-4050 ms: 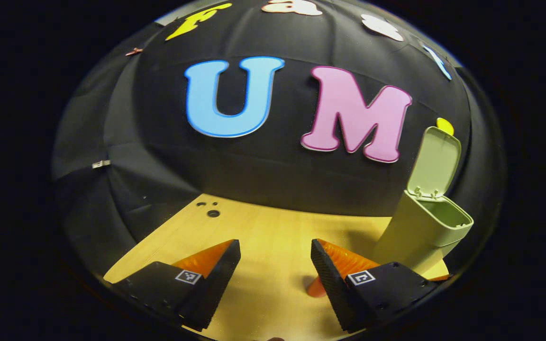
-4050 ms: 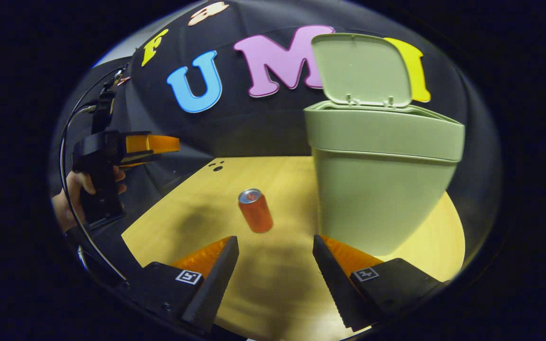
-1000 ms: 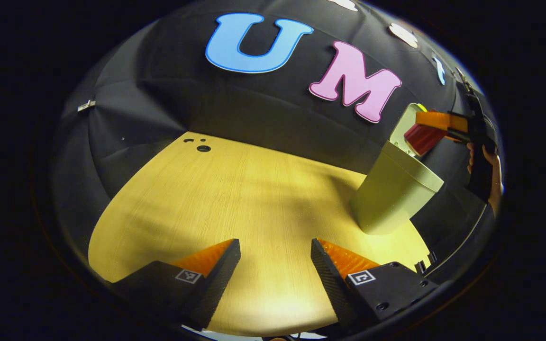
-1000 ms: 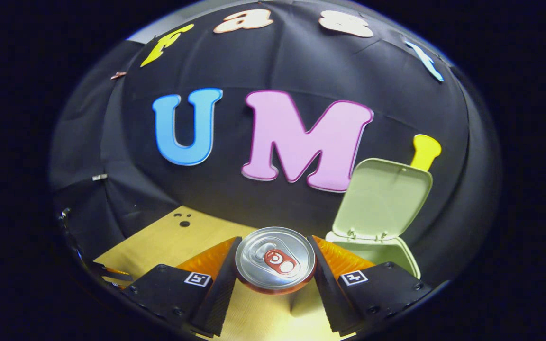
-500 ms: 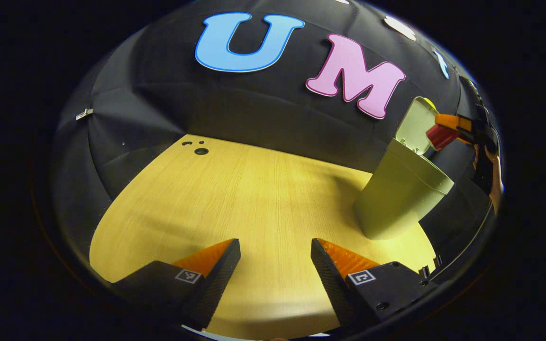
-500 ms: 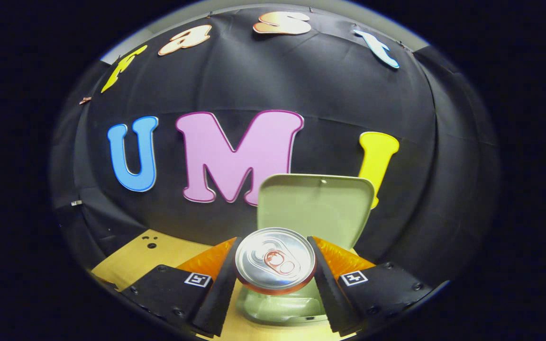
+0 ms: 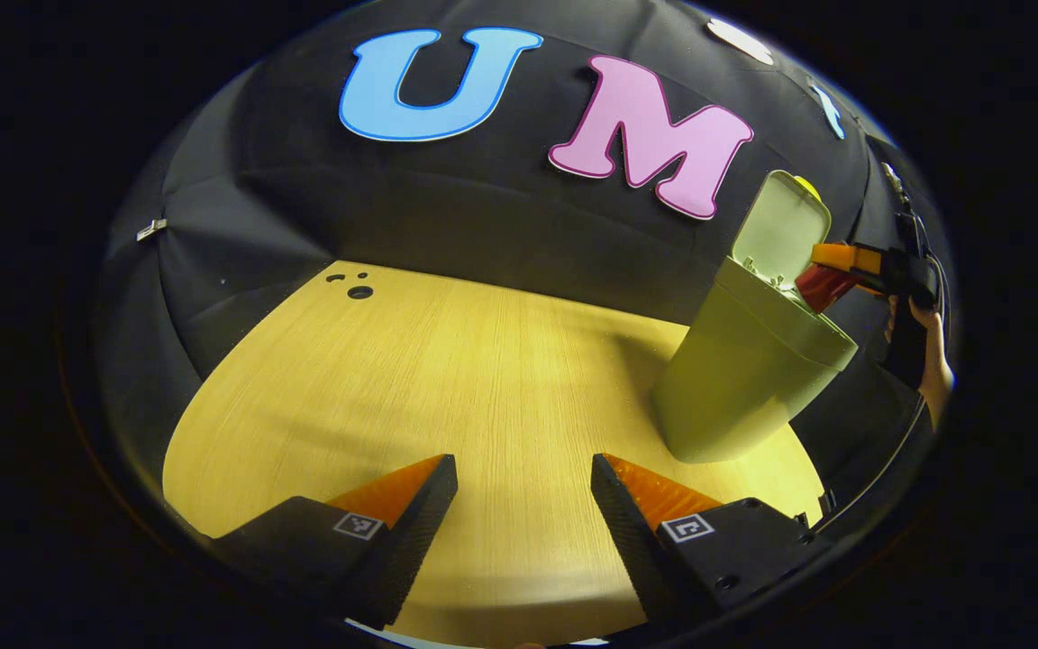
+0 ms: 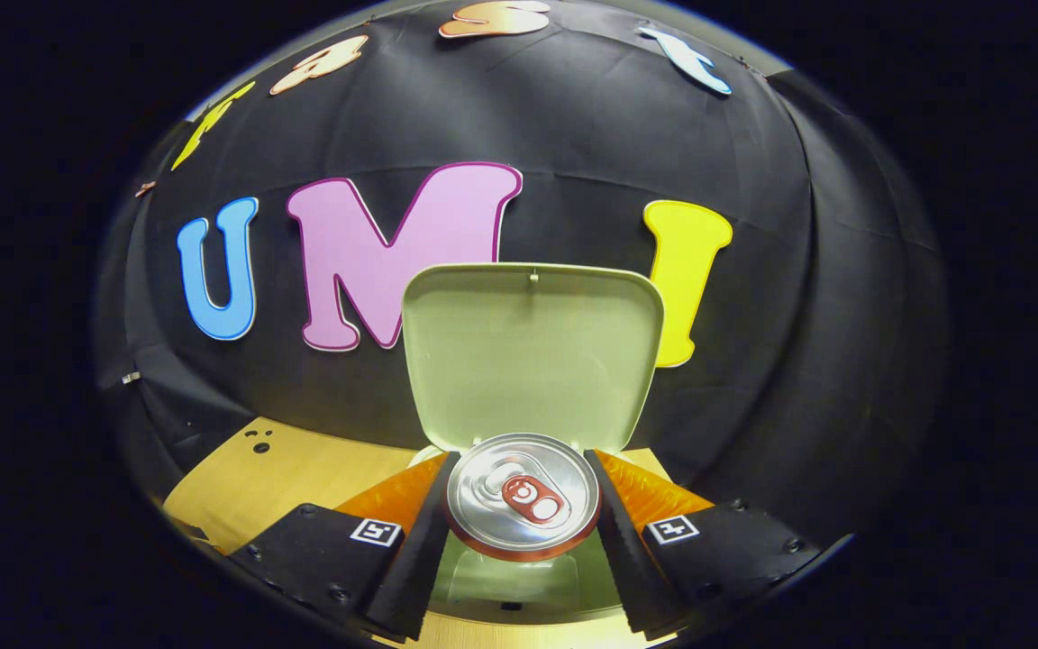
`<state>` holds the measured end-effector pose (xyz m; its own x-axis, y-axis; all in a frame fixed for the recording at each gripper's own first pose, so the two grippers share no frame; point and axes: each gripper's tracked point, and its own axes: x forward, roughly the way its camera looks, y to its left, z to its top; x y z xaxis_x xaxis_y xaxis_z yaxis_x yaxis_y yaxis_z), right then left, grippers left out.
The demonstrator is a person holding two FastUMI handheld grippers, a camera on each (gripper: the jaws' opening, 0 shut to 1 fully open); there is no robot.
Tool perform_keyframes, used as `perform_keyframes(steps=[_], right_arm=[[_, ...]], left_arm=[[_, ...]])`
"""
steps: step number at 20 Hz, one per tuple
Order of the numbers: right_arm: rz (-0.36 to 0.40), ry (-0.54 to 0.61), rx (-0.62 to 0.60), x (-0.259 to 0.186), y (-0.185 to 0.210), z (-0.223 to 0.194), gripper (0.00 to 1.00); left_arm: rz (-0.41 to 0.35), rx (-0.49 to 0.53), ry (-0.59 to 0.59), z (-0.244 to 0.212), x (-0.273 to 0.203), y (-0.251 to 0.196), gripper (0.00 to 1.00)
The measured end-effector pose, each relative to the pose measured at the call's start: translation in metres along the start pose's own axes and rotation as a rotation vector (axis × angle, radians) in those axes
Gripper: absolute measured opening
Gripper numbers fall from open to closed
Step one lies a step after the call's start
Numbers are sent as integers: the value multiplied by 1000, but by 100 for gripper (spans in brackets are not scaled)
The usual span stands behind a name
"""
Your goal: Press the lid of the desktop garbage bin to open it, pick up the crumpled paper on the desktop and throw it into the bin, then pick up the pop can on the desktop and drop it into the bin, and finally close the garbage bin lid.
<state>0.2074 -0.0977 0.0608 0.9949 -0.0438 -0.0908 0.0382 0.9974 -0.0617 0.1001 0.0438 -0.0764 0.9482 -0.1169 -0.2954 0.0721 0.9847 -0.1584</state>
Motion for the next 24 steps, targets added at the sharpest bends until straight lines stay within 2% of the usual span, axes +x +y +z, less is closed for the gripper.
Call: perform_keyframes(steps=[1,4,11,13,16,21,24], right_arm=[[-1,9,-5,1,0,-4,83],[0,24,-11,4,0,-10,84],[-6,-21,-13,7,0,7,84],[-10,-57,-34,4,0,22,84],[-7,-122,-66,-2,3,53,92],[22,-258,-69,-13,13,120,92],[13,-320,-59,-11,10,150,92]], left_arm=[[1,-3,2,0,0,-1,99],[-1,-33,25,-7,-2,-4,96],[26,-84,17,-6,-6,6,96],[33,-83,18,-8,-7,7,96],[38,-73,29,-13,-7,7,96],[32,-70,39,-15,-2,3,96],[34,-67,35,-14,-2,4,96]])
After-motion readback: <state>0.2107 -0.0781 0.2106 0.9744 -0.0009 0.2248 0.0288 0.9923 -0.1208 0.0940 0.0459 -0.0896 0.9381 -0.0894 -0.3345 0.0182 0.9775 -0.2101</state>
